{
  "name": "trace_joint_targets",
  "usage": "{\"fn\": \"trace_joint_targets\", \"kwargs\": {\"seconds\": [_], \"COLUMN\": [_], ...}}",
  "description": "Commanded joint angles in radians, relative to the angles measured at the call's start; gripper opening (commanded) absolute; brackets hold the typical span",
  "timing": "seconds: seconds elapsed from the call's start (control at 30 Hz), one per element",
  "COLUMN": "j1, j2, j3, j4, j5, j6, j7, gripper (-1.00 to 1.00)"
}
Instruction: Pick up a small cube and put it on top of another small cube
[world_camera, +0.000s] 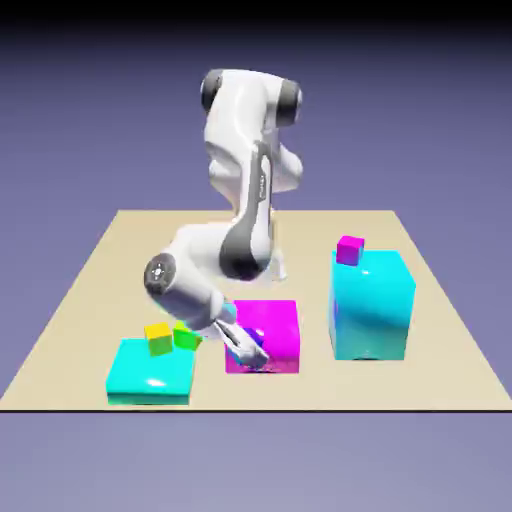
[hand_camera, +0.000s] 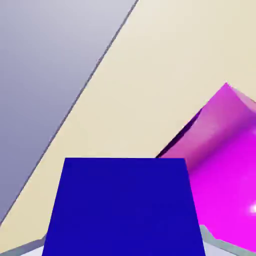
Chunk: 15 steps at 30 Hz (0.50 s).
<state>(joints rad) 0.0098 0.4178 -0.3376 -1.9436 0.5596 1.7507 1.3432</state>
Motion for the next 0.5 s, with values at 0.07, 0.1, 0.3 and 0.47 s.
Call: {"fn": "trace_joint_targets", "kwargs": {"seconds": [0.07, 0.1, 0.3, 0.47], "j1": [-0.041, -0.055, -0.116, -0.090], "j2": [-0.085, -0.113, -0.239, -0.160], "j3": [-0.079, -0.105, -0.221, -0.169], "j4": [-0.109, -0.145, -0.306, -0.379], "j5": [0.038, 0.051, 0.111, 0.217], "j6": [0.021, 0.028, 0.060, 0.183], "j7": [-0.007, -0.009, -0.020, -0.093], "gripper": [-1.00, -1.00, -1.00, 1.00]}}
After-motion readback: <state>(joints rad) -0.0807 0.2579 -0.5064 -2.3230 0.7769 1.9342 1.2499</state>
